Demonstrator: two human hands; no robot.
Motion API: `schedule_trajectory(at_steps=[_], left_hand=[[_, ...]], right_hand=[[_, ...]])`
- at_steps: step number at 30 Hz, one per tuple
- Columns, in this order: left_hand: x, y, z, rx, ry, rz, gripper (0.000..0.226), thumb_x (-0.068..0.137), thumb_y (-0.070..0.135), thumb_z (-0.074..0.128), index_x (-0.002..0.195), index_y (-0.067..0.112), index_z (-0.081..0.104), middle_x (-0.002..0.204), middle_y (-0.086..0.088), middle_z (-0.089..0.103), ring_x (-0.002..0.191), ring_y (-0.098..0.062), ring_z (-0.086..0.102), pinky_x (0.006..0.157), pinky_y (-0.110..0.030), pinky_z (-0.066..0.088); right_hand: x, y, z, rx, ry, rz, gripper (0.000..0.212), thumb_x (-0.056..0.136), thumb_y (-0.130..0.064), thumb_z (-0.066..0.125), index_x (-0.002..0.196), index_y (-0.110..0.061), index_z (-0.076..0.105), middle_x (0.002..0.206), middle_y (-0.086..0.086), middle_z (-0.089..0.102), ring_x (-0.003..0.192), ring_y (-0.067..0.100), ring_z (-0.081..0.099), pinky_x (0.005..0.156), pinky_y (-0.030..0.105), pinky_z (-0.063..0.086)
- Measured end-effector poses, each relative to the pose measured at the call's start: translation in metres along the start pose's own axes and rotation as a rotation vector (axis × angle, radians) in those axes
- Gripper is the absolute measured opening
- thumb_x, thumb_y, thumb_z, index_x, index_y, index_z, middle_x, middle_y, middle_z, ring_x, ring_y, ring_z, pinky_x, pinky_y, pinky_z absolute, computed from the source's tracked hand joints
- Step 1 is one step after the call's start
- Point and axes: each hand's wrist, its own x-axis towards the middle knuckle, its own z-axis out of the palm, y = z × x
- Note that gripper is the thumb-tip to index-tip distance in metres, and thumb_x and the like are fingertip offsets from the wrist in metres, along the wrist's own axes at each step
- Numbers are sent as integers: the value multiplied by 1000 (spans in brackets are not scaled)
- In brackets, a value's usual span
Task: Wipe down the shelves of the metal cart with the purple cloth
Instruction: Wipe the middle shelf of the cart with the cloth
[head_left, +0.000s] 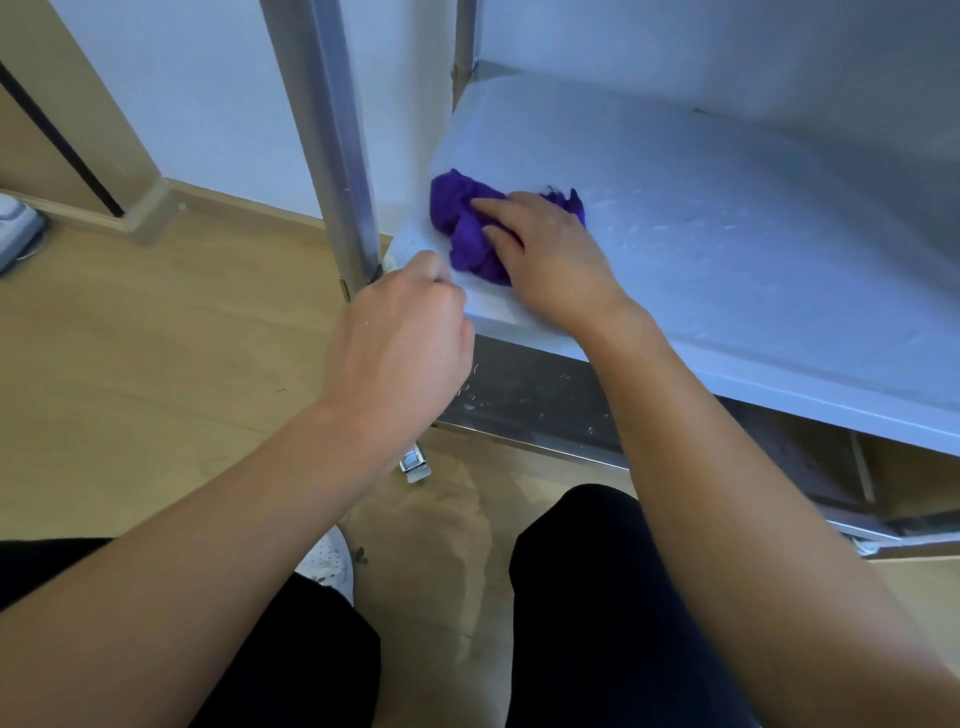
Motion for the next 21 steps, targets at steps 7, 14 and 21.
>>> schedule_trajectory(at_steps=[7,14,21], left_hand=[[0,-3,6,16,53,90,18,84,13,47,91,5,62,96,-6,57,85,-27,55,58,-42,51],[11,-9,14,23,72,72,14,89,10,53,82,6,65,84,-6,57,72,-28,55,52,-42,50],[12,-8,14,17,69,83,16,88,7,53,77,4,64,82,-8,57,70,-31,56,54,-43,51]], right_hand=[[-32,-5,-3,13,70,-27,36,98,-34,39,129,-29,55,123,-6,60,119,21,51,103,50,37],[7,29,-16,-10,100,183,37,98,-32,39,131,-30,55,129,0,57,122,26,50,105,46,38],[-25,-17,6,-116,126,77,39,100,-38,36,137,-33,49,139,-4,50,130,22,44,112,47,30]])
